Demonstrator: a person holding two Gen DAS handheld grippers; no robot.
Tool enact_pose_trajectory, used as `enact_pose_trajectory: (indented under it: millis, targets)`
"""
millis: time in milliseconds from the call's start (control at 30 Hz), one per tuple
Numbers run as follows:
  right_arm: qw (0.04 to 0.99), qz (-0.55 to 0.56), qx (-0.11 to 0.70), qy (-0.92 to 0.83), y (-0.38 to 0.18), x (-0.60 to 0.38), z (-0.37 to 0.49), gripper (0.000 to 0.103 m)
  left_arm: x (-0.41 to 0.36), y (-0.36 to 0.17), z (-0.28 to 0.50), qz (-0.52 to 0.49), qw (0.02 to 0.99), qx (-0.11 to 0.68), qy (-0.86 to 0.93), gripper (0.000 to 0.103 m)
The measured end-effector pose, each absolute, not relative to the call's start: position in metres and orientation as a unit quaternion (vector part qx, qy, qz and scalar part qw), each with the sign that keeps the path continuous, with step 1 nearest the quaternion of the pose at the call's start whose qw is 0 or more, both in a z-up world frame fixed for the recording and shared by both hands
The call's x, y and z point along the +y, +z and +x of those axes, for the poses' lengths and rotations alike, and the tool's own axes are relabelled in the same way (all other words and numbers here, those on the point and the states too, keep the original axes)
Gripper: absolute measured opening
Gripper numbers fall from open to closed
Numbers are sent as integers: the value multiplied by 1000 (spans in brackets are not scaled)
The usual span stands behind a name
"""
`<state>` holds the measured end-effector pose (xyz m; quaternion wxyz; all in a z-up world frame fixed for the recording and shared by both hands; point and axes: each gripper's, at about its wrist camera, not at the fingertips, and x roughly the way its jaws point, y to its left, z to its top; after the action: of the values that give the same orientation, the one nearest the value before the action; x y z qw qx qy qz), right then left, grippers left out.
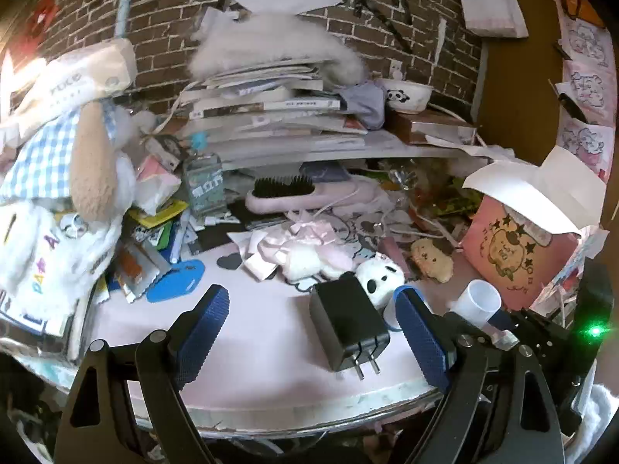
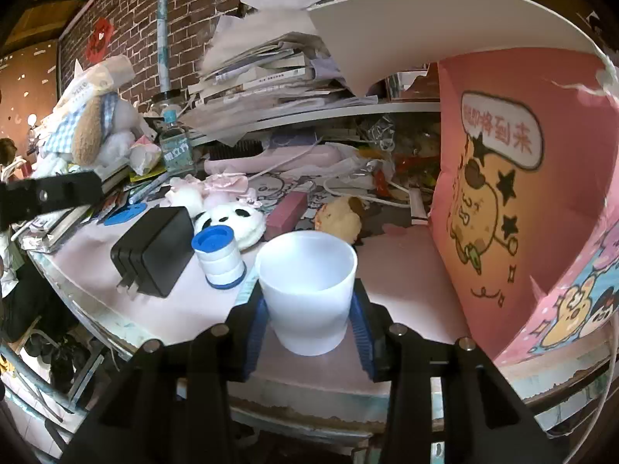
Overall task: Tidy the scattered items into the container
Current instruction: 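Grasp and lift the white cup with the right tool while the left tool approaches the black charger, then carry the white cup into the white box and open the right tool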
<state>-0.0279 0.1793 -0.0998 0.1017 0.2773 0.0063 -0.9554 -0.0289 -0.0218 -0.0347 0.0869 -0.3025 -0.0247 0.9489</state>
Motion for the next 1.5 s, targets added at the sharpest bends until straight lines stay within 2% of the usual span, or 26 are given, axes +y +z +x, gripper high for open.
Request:
enact_pose_trajectory:
  millis: [667, 1200, 1300, 1500]
  targets:
    - [132, 250, 21, -959, -74, 168, -20, 36, -37, -39, -26, -314, 20, -27, 949, 86]
    - [269, 190, -10, -944, 19, 168, 7, 37, -35, -33, -24, -307, 12, -24, 951, 86]
    - [276, 167, -12, -946, 38, 176, 13, 37, -34, -32, -24, -307, 13, -23, 951, 86]
    - [229, 163, -7, -960, 65, 202, 12, 37, -30, -29, -25, -304, 15, -18, 952, 86]
